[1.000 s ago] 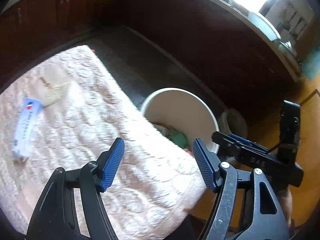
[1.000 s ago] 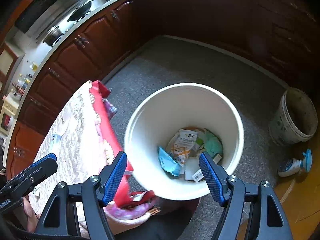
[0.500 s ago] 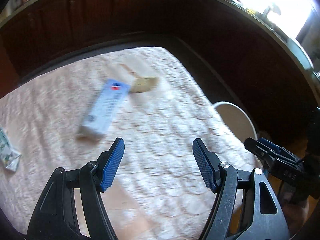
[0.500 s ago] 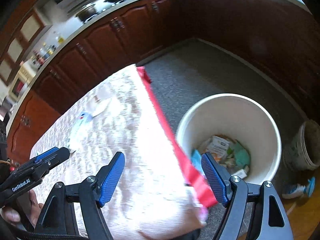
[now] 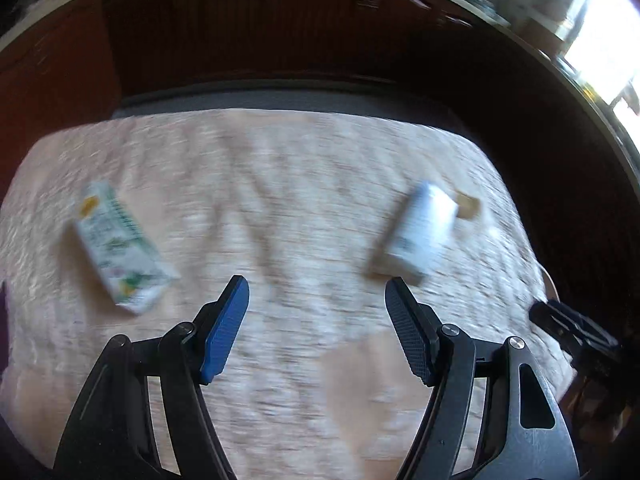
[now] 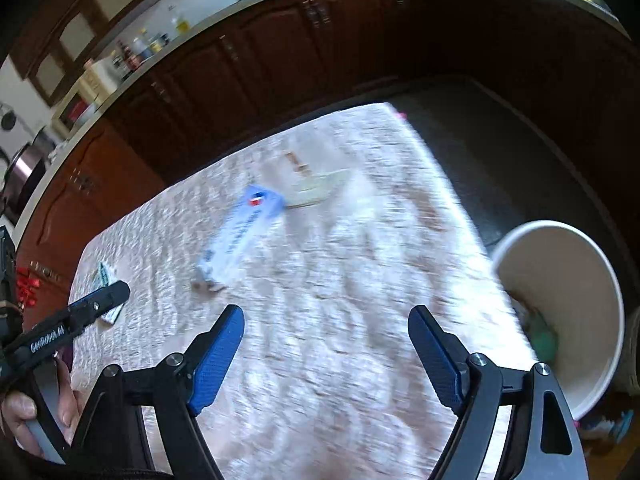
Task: Collect trash
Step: 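Move both open grippers back over the table, then grasp the milk carton with the left gripper while the right grasps the white medicine box, then carry the milk carton and white medicine box over the bucket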
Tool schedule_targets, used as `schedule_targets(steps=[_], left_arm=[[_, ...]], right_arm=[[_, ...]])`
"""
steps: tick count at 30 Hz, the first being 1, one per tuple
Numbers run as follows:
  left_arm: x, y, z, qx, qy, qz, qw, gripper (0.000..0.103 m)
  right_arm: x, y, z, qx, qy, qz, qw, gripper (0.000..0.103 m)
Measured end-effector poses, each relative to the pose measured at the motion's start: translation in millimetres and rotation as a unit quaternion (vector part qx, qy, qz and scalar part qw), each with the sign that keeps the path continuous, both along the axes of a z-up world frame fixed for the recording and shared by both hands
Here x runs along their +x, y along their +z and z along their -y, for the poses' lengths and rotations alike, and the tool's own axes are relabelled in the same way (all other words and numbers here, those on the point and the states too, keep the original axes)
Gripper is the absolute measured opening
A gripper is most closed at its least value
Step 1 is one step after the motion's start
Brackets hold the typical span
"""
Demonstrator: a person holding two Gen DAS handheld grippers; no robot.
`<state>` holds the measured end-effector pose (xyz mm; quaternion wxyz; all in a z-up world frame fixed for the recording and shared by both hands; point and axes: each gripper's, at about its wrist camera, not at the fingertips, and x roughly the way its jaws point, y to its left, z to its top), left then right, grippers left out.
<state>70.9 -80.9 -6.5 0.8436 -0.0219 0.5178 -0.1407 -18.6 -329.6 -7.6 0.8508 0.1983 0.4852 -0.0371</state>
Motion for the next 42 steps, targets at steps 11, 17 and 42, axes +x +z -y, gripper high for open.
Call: schedule_targets(steps=[11,17,42], left_arm=[[56.7,-29.6,-129.2,-0.015,0.197,-0.064,0.9782,0.075],[75.1,-48.5,-136.1,-0.013,0.217,-0.084,0.9724,0.078],[24.9,-20.2,-24.9,-0.022,0.035,-0.04,0.9983,0.06]], right_arm=[[74.3,-27.9,-49.0,0.028,0.04,-0.03,0.998,0.087],[122.7,-51.8,-60.3,0.02,0.03,-0.066,0.997,0.087],[95.4,-33.6,-82.8,0.009,0.101,-0.011,0.995,0.052]])
